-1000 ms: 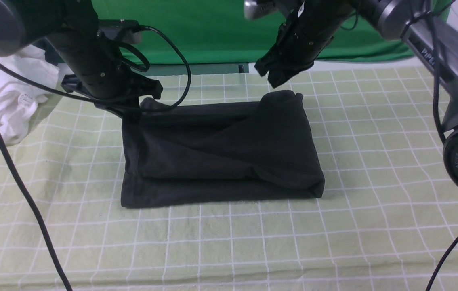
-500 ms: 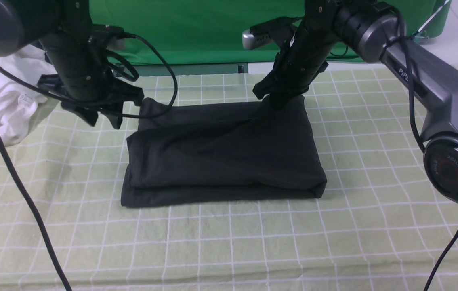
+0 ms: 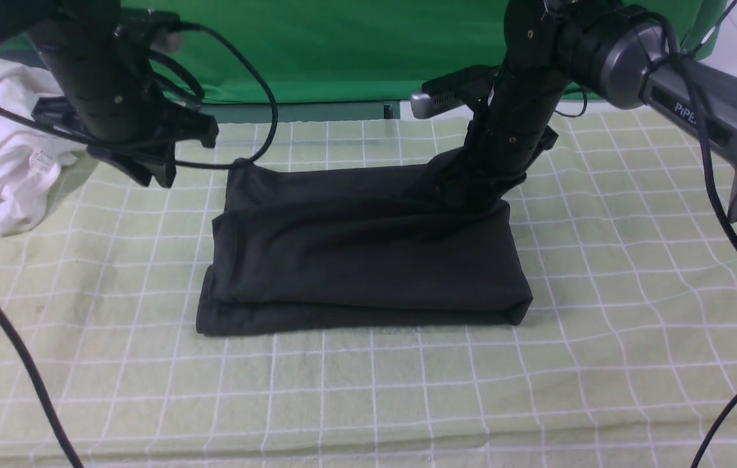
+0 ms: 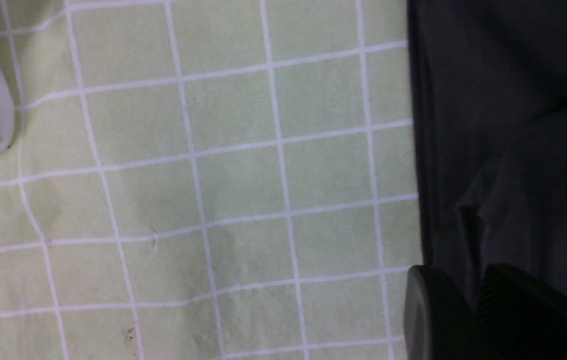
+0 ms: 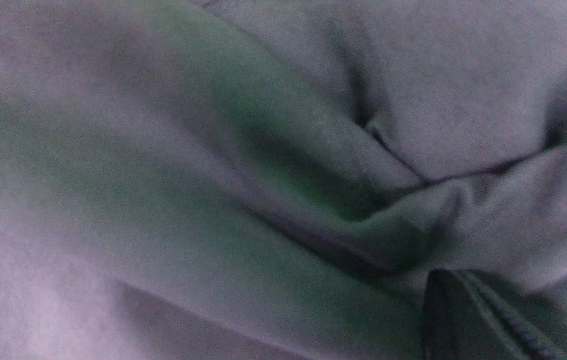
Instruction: Fold a long-sleeved shirt over a green coffee tablecloth.
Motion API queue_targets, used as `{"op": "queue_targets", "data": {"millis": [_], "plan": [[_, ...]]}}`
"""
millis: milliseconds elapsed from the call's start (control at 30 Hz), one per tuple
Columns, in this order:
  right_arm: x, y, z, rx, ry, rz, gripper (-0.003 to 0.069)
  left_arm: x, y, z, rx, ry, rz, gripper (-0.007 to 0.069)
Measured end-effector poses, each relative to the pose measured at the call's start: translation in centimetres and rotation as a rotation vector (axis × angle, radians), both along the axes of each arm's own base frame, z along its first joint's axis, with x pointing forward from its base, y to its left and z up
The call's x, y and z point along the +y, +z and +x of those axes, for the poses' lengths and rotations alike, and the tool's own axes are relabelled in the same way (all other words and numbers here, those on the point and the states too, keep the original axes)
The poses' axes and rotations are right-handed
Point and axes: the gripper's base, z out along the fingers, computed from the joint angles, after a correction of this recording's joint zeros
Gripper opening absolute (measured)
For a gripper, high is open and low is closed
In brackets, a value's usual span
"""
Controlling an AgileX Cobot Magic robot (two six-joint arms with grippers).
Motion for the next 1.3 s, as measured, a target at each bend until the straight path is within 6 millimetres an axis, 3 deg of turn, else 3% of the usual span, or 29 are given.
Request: {"op": "queue_targets", "data": {"millis": [100, 267, 533, 800, 1000, 1067, 1167, 1200, 1300], "plan": [[0.2, -0.1, -0.1, -0.01, 0.07, -0.011, -0.0003, -0.1, 1.0, -0.5, -0.023, -0.005, -0.021, 0.0049], [1.5, 0.0, -0.5, -0.055, 0.193, -0.016, 0.0041, -0.3, 1.9, -0.9, -0.043, -0.015, -0.045, 0.0041], [3.8, 0.1, -0.1, -0.216, 0.291, 0.017, 0.029, -0.4, 2.0, -1.0, -0.045, -0.026, -0.055, 0.0041], [3.8, -2.0, 0.2, -0.195, 0.319, -0.022, 0.032, -0.4, 2.0, -1.0, -0.045, -0.026, -0.058, 0.0041], [3.9, -3.0, 0.2, -0.187, 0.343, -0.064, 0.0388, -0.4, 2.0, -1.0, -0.048, -0.026, -0.059, 0.0041], [3.9, -2.9, 0.3, -0.195, 0.343, -0.065, 0.0352, -0.4, 2.0, -1.0, -0.048, -0.026, -0.059, 0.0041], [3.9, -2.9, 0.3, -0.2, 0.342, -0.063, 0.0224, -0.4, 2.0, -0.9, -0.049, -0.026, -0.059, 0.0041], [3.9, -3.0, 0.4, -0.202, 0.342, -0.062, 0.0115, -0.4, 2.0, -0.9, -0.05, -0.026, -0.059, 0.0041], [4.0, -2.6, 0.6, -0.215, 0.342, -0.065, 0.0034, -0.4, 2.0, -0.9, -0.054, -0.026, -0.059, 0.0041]]}}
